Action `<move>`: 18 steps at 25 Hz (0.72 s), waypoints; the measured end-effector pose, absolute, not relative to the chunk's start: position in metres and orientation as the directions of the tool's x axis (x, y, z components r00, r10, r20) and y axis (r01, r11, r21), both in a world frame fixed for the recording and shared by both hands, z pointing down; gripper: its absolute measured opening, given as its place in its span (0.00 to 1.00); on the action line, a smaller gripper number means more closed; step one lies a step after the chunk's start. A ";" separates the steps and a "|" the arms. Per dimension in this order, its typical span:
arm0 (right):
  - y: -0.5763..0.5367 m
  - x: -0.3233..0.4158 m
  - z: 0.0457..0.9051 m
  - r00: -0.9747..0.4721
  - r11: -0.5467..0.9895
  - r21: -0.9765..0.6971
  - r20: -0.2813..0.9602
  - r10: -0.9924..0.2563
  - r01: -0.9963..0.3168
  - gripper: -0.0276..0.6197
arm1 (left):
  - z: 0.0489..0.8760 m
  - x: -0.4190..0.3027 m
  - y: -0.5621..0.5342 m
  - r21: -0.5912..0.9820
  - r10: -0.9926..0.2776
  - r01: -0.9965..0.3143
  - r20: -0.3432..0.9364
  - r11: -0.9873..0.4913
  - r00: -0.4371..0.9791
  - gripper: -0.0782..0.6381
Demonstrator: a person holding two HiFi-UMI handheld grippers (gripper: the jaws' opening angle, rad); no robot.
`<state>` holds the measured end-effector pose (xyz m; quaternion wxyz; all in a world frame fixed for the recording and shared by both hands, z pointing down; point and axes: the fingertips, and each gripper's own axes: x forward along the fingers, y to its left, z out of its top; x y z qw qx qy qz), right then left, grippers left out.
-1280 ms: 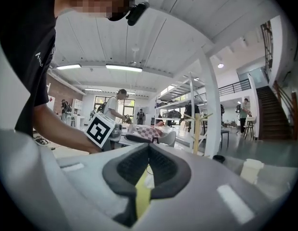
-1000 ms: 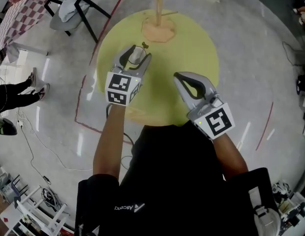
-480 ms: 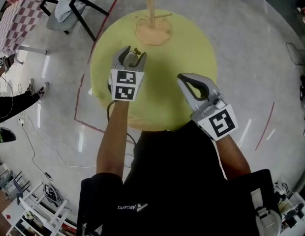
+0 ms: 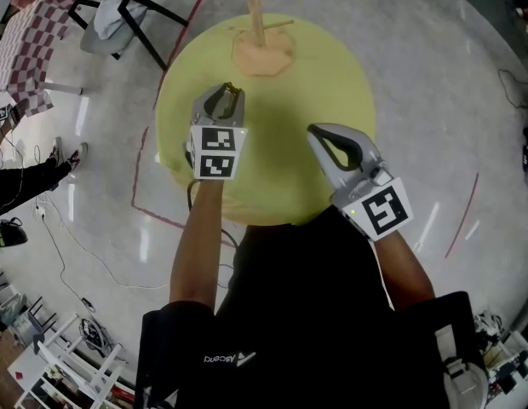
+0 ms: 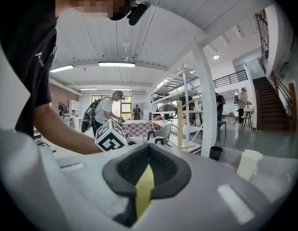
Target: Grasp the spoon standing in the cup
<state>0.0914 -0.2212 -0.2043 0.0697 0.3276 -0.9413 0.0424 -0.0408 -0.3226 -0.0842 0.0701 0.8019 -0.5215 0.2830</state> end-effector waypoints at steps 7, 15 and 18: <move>-0.203 0.085 -0.220 -0.783 0.789 -0.014 0.133 -0.607 -0.614 0.05 | -0.129 -0.050 -0.293 -0.164 -0.864 -0.903 0.400 -0.396 0.306 0.28; -0.203 0.057 -0.227 -0.809 0.812 -0.014 0.096 -0.580 -0.584 0.05 | -0.187 -0.080 -0.263 -0.110 -0.925 -0.936 0.231 -0.334 0.302 0.28; -0.199 0.052 -0.233 -0.823 0.824 -0.011 0.071 -0.564 -0.566 0.05 | -0.211 -0.080 -0.249 -0.091 -0.938 -0.943 0.170 -0.320 0.301 0.28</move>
